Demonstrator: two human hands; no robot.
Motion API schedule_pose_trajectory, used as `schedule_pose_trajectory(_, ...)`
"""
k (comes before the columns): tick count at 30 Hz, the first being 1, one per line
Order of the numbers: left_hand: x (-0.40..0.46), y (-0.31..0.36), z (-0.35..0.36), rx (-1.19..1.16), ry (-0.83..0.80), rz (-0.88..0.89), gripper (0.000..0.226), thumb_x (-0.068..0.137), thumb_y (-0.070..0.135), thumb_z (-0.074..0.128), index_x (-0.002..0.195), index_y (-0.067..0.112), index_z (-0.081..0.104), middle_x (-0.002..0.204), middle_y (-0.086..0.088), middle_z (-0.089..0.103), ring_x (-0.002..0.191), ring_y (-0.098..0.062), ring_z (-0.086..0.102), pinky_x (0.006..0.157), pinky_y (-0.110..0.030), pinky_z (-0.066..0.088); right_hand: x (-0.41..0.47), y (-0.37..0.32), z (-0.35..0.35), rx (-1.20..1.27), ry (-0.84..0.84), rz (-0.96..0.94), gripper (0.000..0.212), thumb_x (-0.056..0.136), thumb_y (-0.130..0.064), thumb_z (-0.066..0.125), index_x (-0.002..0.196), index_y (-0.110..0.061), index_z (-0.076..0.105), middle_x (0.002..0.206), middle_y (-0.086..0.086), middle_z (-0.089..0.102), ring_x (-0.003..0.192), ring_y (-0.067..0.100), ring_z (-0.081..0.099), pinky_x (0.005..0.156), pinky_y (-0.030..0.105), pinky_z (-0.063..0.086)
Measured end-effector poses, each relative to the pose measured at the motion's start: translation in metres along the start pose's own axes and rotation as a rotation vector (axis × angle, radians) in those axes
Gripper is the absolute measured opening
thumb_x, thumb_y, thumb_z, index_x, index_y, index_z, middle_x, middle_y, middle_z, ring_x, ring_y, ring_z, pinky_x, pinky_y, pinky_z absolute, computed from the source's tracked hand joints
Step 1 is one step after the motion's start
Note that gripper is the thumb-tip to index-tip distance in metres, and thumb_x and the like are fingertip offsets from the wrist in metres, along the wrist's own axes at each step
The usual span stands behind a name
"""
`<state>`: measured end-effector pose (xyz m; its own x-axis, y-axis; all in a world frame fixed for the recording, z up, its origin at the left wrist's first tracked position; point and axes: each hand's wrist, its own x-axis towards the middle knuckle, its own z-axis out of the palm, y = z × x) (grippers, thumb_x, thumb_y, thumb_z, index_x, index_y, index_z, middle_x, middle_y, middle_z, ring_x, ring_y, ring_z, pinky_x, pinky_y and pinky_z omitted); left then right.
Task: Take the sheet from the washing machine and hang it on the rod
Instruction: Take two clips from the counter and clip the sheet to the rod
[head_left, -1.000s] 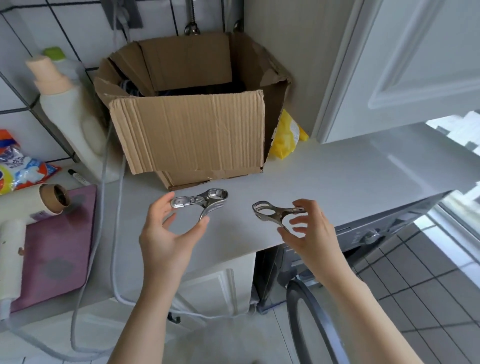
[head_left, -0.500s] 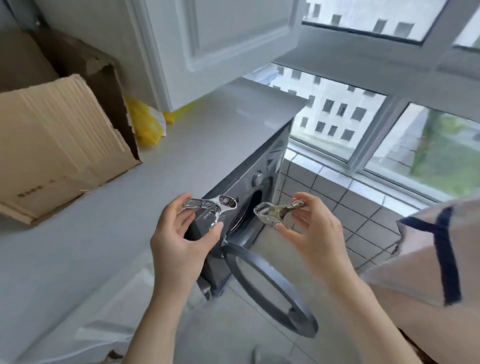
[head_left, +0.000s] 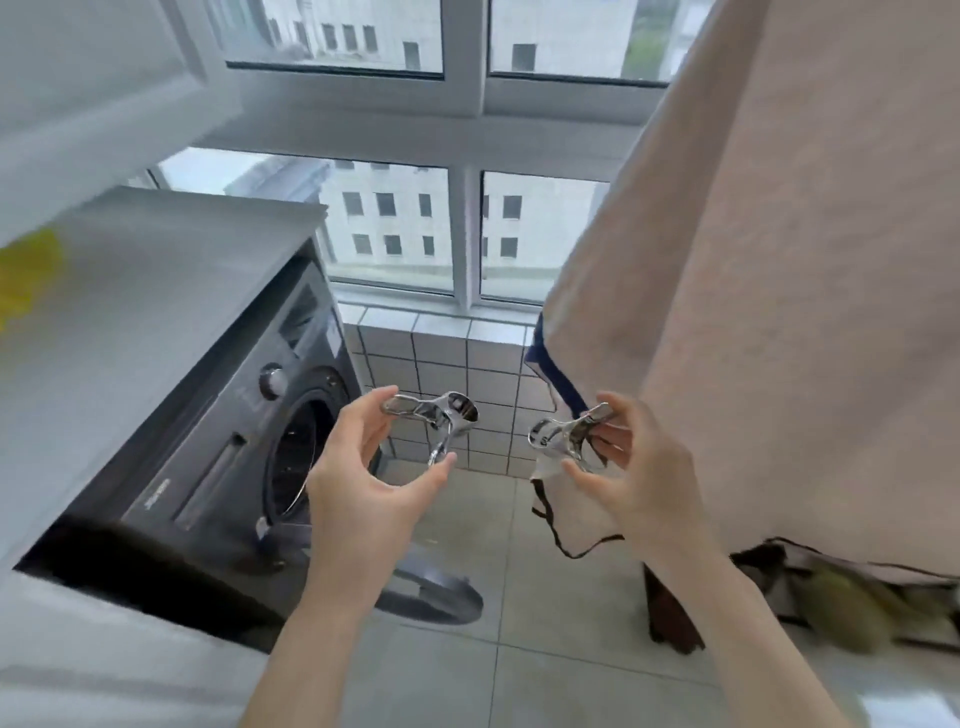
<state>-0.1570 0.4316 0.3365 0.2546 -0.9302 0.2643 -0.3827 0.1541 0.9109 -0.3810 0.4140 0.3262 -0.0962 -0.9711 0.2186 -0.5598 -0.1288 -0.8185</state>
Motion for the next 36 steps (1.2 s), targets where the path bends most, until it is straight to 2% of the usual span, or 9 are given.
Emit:
schedule_pose_trajectory(4, -0.031, 0.029, 0.069, -0.012, -0.057, -0.003, 0.064, 0.066, 0.015, 0.085, 0.12, 0.031, 0.055, 0.118, 0.014, 0.06, 0.113, 0.007, 0.052, 0.099, -0.011, 0.039, -0.013, 0.04, -0.066, -0.035, 0.016, 0.028, 0.054, 0.063, -0.016, 0.085, 0.105, -0.026, 0.053, 0.089, -0.026, 0.058, 0.086, -0.004, 0.062, 0.084, 0.011, 0.049)
schedule_pose_trajectory(7, -0.058, 0.051, 0.12, -0.052, -0.076, -0.021, 0.064, 0.066, 0.013, 0.085, 0.119, 0.031, 0.054, 0.117, 0.017, 0.06, 0.113, 0.007, 0.053, 0.101, -0.017, 0.042, -0.021, 0.07, -0.113, -0.073, 0.007, 0.028, 0.057, 0.061, -0.026, 0.085, 0.111, -0.019, 0.057, 0.093, -0.016, 0.064, 0.088, 0.002, 0.063, 0.085, 0.013, 0.049)
schedule_pose_trajectory(11, -0.084, 0.085, 0.182, -0.104, -0.06, -0.003, 0.062, 0.063, 0.018, 0.087, 0.114, 0.032, 0.054, 0.112, 0.018, 0.061, 0.109, 0.008, 0.055, 0.097, -0.012, 0.043, -0.026, 0.109, -0.178, -0.12, 0.019, -0.022, 0.054, 0.063, -0.016, 0.085, 0.11, -0.017, 0.058, 0.096, -0.009, 0.068, 0.09, 0.003, 0.064, 0.085, 0.022, 0.051)
schedule_pose_trajectory(16, -0.093, 0.117, 0.224, -0.102, -0.067, 0.046, 0.061, 0.066, 0.007, 0.084, 0.113, 0.034, 0.055, 0.111, 0.017, 0.063, 0.11, 0.004, 0.057, 0.097, -0.014, 0.043, -0.016, 0.123, -0.24, -0.117, 0.014, -0.068, 0.053, 0.062, -0.017, 0.087, 0.109, -0.017, 0.062, 0.092, -0.014, 0.067, 0.089, 0.002, 0.065, 0.085, 0.013, 0.049)
schedule_pose_trajectory(21, -0.069, 0.151, 0.241, -0.05, -0.058, 0.12, 0.06, 0.064, 0.012, 0.086, 0.114, 0.031, 0.06, 0.109, 0.015, 0.067, 0.108, 0.001, 0.06, 0.09, -0.015, 0.049, 0.009, 0.115, -0.284, -0.124, 0.041, -0.137, 0.051, 0.061, -0.029, 0.085, 0.107, -0.02, 0.064, 0.09, -0.021, 0.064, 0.089, 0.001, 0.065, 0.085, 0.007, 0.046)
schedule_pose_trajectory(23, -0.055, 0.169, 0.244, -0.051, -0.052, 0.174, 0.056, 0.064, 0.014, 0.086, 0.111, 0.033, 0.061, 0.105, 0.019, 0.067, 0.109, 0.001, 0.06, 0.085, -0.012, 0.048, 0.021, 0.106, -0.299, -0.137, 0.061, -0.173, 0.05, 0.061, -0.036, 0.082, 0.105, -0.02, 0.064, 0.088, -0.021, 0.063, 0.089, 0.004, 0.065, 0.085, 0.014, 0.049)
schedule_pose_trajectory(27, -0.029, 0.205, 0.246, -0.085, -0.056, 0.283, 0.054, 0.064, 0.019, 0.085, 0.112, 0.032, 0.063, 0.106, 0.023, 0.067, 0.107, 0.003, 0.061, 0.098, -0.025, 0.049, 0.05, 0.083, -0.323, -0.162, 0.116, -0.251, 0.044, 0.061, -0.049, 0.074, 0.097, -0.026, 0.062, 0.089, -0.015, 0.068, 0.09, 0.007, 0.066, 0.085, 0.035, 0.054)
schedule_pose_trajectory(32, 0.015, 0.253, 0.239, -0.078, -0.024, 0.432, 0.057, 0.057, 0.04, 0.081, 0.111, 0.039, 0.064, 0.108, 0.027, 0.067, 0.103, 0.008, 0.061, 0.094, -0.021, 0.049, 0.095, 0.039, -0.353, -0.174, 0.219, -0.349, 0.044, 0.059, -0.057, 0.069, 0.092, -0.029, 0.062, 0.088, -0.018, 0.069, 0.092, -0.002, 0.065, 0.084, 0.027, 0.052)
schedule_pose_trajectory(36, 0.055, 0.291, 0.229, -0.056, 0.008, 0.594, 0.055, 0.057, 0.037, 0.08, 0.11, 0.038, 0.066, 0.108, 0.031, 0.065, 0.099, 0.009, 0.063, 0.09, -0.012, 0.048, 0.129, 0.001, -0.373, -0.199, 0.32, -0.478, 0.051, 0.058, -0.061, 0.069, 0.096, -0.027, 0.067, 0.089, -0.02, 0.07, 0.089, -0.004, 0.065, 0.082, 0.025, 0.052)
